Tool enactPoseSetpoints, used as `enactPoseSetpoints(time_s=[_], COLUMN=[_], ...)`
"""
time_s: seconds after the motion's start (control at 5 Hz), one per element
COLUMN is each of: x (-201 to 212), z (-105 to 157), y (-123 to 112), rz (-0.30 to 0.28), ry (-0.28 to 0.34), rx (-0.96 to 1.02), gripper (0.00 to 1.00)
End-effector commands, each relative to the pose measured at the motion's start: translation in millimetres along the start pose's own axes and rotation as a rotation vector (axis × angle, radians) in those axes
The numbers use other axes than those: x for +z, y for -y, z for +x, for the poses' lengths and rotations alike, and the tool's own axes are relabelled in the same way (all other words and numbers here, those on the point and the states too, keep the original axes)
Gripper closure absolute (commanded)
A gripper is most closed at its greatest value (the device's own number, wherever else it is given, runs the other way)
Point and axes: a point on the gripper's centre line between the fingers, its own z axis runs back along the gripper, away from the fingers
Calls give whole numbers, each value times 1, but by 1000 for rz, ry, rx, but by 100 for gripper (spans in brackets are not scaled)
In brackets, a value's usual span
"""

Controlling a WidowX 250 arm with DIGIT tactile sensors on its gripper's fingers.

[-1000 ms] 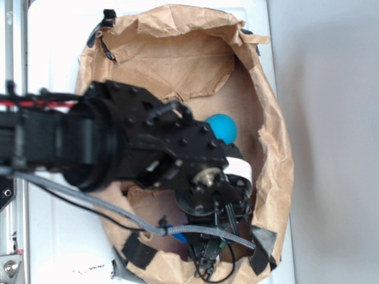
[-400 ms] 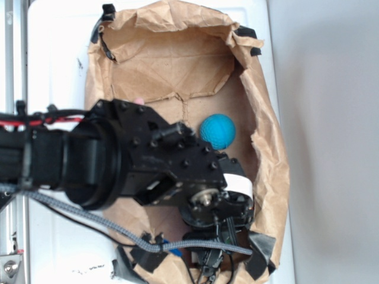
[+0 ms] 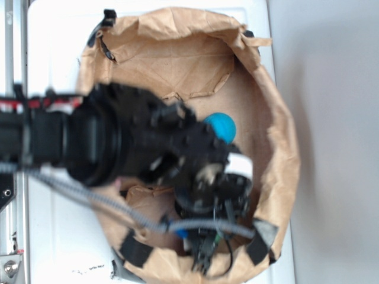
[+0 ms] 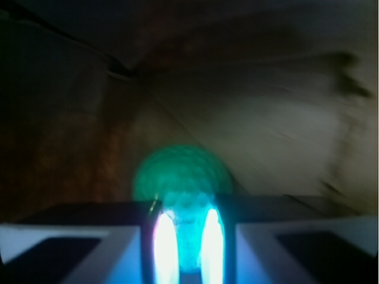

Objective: Grab the green ball.

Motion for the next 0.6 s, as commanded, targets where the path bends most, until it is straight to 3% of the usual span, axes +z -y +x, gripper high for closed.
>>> enactPoseSetpoints(time_s=[0.0,0.2,0.4], x=[77,102,121], z=[15,1,-12], y=[-24,-34,-34], rz=[102,206,256], ry=[100,61,88], rx=[65,50,-13], gripper=[100,100,100])
